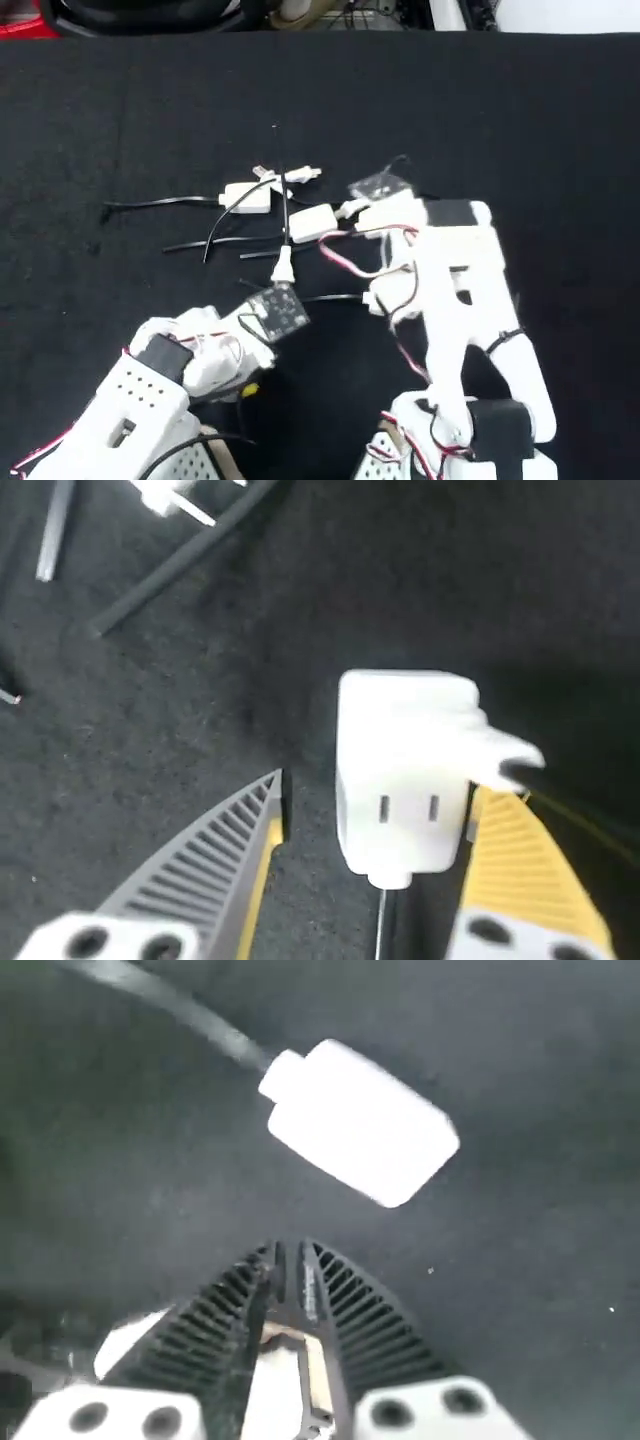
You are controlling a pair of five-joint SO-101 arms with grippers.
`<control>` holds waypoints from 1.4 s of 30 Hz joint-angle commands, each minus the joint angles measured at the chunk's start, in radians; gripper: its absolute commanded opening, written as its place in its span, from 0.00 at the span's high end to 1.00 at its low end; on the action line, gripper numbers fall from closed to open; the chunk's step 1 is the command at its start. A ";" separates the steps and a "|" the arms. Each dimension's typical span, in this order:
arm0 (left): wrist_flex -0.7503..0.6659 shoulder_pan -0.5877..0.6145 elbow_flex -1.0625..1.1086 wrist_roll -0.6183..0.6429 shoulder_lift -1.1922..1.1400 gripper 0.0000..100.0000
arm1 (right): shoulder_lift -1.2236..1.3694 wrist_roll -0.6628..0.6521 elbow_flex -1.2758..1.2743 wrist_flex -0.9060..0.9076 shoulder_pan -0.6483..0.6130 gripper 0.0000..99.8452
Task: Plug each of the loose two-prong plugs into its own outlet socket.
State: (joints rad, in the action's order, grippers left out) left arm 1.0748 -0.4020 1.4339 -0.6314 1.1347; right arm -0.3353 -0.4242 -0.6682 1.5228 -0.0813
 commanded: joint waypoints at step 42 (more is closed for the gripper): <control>-0.046 -0.030 0.018 0.124 0.006 0.98 | -0.004 0.385 -0.248 -0.608 0.035 0.97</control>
State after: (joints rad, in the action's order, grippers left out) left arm 1.0717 -0.4235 1.4477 -0.5240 1.1393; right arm -0.3353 -0.0514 -0.9198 0.9306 -0.0460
